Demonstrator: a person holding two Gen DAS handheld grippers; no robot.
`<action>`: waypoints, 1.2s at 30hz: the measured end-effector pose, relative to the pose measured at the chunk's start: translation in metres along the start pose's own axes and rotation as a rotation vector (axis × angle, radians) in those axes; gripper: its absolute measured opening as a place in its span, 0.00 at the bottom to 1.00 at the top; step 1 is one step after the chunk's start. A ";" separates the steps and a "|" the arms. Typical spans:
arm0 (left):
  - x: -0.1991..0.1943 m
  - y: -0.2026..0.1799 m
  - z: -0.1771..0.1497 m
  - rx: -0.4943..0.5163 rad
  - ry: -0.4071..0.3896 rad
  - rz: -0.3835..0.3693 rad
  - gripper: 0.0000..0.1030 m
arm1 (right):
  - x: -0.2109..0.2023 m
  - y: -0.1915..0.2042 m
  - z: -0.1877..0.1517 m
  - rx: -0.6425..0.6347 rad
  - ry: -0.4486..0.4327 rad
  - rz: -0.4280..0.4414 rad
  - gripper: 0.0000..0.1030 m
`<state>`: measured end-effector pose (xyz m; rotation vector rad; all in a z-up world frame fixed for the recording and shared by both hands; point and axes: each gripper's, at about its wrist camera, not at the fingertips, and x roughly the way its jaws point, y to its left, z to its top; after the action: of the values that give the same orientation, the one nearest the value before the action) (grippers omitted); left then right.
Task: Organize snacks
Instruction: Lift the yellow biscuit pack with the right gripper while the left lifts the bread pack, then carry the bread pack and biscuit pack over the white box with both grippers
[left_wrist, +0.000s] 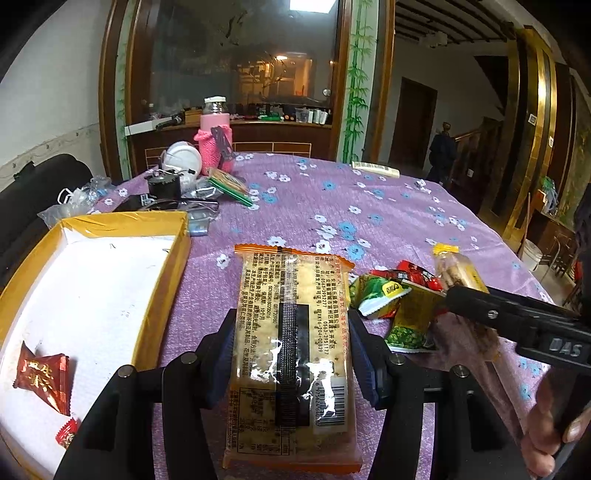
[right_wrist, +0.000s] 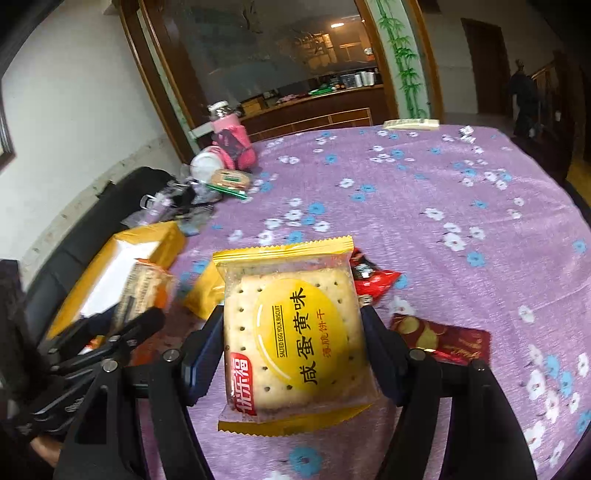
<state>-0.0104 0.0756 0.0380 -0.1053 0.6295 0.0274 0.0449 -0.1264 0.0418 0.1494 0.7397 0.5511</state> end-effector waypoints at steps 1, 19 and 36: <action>0.000 0.000 0.000 -0.002 -0.001 0.004 0.57 | -0.002 0.002 0.000 -0.006 -0.006 0.000 0.68; -0.012 0.012 0.003 -0.065 -0.021 -0.039 0.57 | -0.011 0.007 0.000 -0.034 -0.047 -0.039 0.68; -0.085 0.092 0.005 -0.184 -0.157 0.018 0.57 | -0.010 0.036 0.003 -0.043 -0.017 -0.052 0.68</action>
<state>-0.0813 0.1684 0.0841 -0.2723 0.4699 0.1104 0.0255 -0.1009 0.0611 0.0943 0.7127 0.5151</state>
